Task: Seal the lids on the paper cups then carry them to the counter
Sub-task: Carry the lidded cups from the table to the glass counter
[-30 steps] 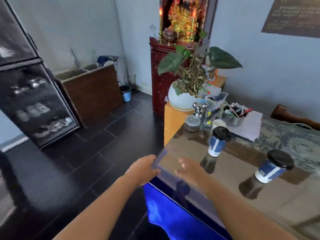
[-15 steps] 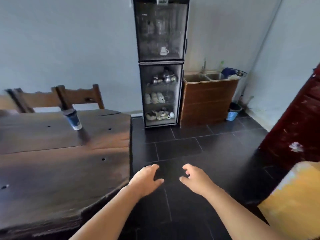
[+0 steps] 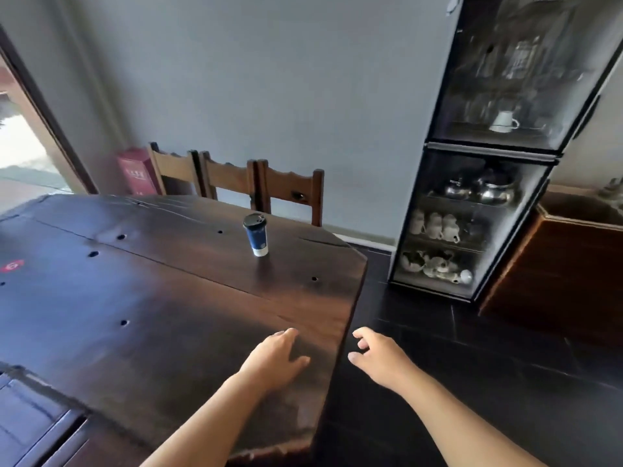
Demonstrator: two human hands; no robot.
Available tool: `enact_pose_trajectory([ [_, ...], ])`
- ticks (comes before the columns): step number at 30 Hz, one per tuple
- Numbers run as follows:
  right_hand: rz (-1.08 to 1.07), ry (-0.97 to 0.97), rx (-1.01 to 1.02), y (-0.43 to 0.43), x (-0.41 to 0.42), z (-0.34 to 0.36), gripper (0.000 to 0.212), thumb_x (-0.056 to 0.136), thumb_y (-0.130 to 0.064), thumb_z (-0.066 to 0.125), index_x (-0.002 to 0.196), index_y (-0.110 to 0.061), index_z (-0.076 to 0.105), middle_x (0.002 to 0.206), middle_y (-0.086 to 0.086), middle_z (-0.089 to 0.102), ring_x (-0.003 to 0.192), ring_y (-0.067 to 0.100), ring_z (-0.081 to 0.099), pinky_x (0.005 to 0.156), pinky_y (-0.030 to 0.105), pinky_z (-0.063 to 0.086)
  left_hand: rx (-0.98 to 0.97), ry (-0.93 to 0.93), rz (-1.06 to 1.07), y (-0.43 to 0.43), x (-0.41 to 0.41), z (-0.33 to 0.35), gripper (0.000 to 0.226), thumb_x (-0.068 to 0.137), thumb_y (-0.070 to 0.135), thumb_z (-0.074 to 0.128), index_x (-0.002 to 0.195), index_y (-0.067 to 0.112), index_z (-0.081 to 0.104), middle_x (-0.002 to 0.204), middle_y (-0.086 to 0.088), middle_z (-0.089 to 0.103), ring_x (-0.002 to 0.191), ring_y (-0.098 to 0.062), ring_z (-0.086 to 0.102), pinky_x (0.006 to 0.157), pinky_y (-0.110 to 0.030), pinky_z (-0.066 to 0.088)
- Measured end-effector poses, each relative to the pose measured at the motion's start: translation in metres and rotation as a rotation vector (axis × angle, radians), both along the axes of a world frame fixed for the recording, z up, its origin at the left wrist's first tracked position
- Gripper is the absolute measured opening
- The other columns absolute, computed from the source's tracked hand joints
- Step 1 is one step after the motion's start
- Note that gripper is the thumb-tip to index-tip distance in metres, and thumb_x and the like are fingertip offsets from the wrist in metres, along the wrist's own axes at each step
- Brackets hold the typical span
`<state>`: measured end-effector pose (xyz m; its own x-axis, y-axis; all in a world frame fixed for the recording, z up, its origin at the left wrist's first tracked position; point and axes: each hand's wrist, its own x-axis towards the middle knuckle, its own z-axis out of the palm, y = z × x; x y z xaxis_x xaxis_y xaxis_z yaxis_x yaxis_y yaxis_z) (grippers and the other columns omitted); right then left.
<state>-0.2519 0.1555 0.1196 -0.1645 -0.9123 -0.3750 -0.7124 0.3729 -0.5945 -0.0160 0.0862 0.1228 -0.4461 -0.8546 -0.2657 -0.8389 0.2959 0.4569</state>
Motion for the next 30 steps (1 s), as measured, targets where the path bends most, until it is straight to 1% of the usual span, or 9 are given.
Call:
enact_pose_trajectory([
  [2, 0.071, -0.003, -0.014, -0.048, -0.016, -0.005, 0.053, 0.092, -0.043, 0.062, 0.141, -0.028, 0.05, 0.126, -0.007, 0.059, 0.096, 0.009, 0.063, 0.082, 0.024, 0.043, -0.013, -0.005, 0.069, -0.032, -0.012, -0.002, 0.062, 0.094, 0.048, 0.064, 0.145, 0.018, 0.047, 0.137, -0.003, 0.061, 0.126, -0.022, 0.058, 0.102, -0.032, 0.045],
  [5, 0.176, -0.021, -0.018, -0.12, -0.041, -0.007, 0.052, 0.092, -0.043, 0.063, 0.14, -0.028, 0.052, 0.121, -0.009, 0.058, 0.097, 0.01, 0.063, 0.087, 0.026, 0.049, -0.023, 0.011, 0.211, -0.078, -0.033, 0.0, 0.062, 0.095, 0.046, 0.064, 0.147, 0.018, 0.047, 0.14, -0.002, 0.06, 0.131, -0.02, 0.055, 0.107, -0.031, 0.043],
  [10, 0.326, -0.03, 0.016, -0.219, -0.071, -0.001, 0.051, 0.091, -0.041, 0.065, 0.139, -0.029, 0.052, 0.12, -0.009, 0.059, 0.096, 0.009, 0.064, 0.082, 0.024, 0.047, -0.033, 0.032, 0.388, -0.132, -0.06, 0.007, 0.056, 0.095, 0.044, 0.064, 0.142, 0.017, 0.05, 0.135, -0.002, 0.062, 0.129, -0.02, 0.057, 0.106, -0.033, 0.045],
  [13, 0.385, -0.033, 0.01, -0.27, -0.076, 0.001, 0.05, 0.091, -0.039, 0.066, 0.138, -0.027, 0.054, 0.119, -0.007, 0.061, 0.102, 0.015, 0.065, 0.089, 0.029, 0.051, -0.041, 0.023, 0.49, -0.163, -0.066, 0.006, 0.059, 0.095, 0.046, 0.063, 0.144, 0.018, 0.048, 0.137, -0.001, 0.06, 0.13, -0.021, 0.055, 0.106, -0.033, 0.044],
  [15, 0.422, -0.04, 0.019, -0.301, -0.076, 0.001, 0.049, 0.09, -0.039, 0.066, 0.136, -0.028, 0.055, 0.117, -0.009, 0.062, 0.103, 0.014, 0.065, 0.09, 0.028, 0.051, -0.033, 0.014, 0.551, -0.183, -0.066, 0.0, 0.06, 0.095, 0.047, 0.063, 0.145, 0.018, 0.047, 0.138, -0.001, 0.06, 0.131, -0.021, 0.054, 0.106, -0.033, 0.044],
  [19, 0.465, -0.06, 0.038, -0.366, -0.074, -0.008, 0.045, 0.091, -0.034, 0.066, 0.135, -0.026, 0.058, 0.114, -0.007, 0.063, 0.1, 0.016, 0.064, 0.088, 0.03, 0.052, -0.004, 0.032, 0.672, -0.227, -0.065, -0.023, 0.059, 0.094, 0.05, 0.062, 0.143, 0.021, 0.048, 0.136, 0.005, 0.061, 0.125, -0.017, 0.058, 0.101, -0.033, 0.046],
  [23, 0.508, -0.05, 0.051, -0.446, -0.061, -0.025, 0.042, 0.094, -0.028, 0.066, 0.134, -0.023, 0.058, 0.117, -0.003, 0.065, 0.106, 0.019, 0.065, 0.091, 0.032, 0.053, 0.009, 0.092, 0.762, -0.29, -0.059, -0.057, 0.061, 0.093, 0.047, 0.065, 0.144, 0.019, 0.047, 0.136, 0.001, 0.062, 0.119, -0.02, 0.063, 0.098, -0.034, 0.05],
  [27, 0.512, -0.043, 0.073, -0.528, -0.037, -0.048, 0.042, 0.095, -0.022, 0.066, 0.136, -0.019, 0.058, 0.12, -0.001, 0.065, 0.105, 0.018, 0.065, 0.085, 0.025, 0.049, 0.046, 0.202, 0.884, -0.365, -0.054, -0.091, 0.067, 0.093, 0.043, 0.069, 0.149, 0.018, 0.042, 0.14, -0.004, 0.059, 0.12, -0.023, 0.063, 0.103, -0.04, 0.05],
  [30, 0.589, -0.015, 0.109, -0.587, -0.013, -0.067, 0.048, 0.095, -0.018, 0.067, 0.14, -0.022, 0.054, 0.129, 0.001, 0.064, 0.111, 0.017, 0.065, 0.094, 0.031, 0.052, 0.078, 0.258, 1.005, -0.414, -0.048, -0.115, 0.076, 0.093, 0.042, 0.07, 0.154, 0.017, 0.033, 0.149, -0.005, 0.051, 0.129, -0.025, 0.058, 0.108, -0.042, 0.047],
])
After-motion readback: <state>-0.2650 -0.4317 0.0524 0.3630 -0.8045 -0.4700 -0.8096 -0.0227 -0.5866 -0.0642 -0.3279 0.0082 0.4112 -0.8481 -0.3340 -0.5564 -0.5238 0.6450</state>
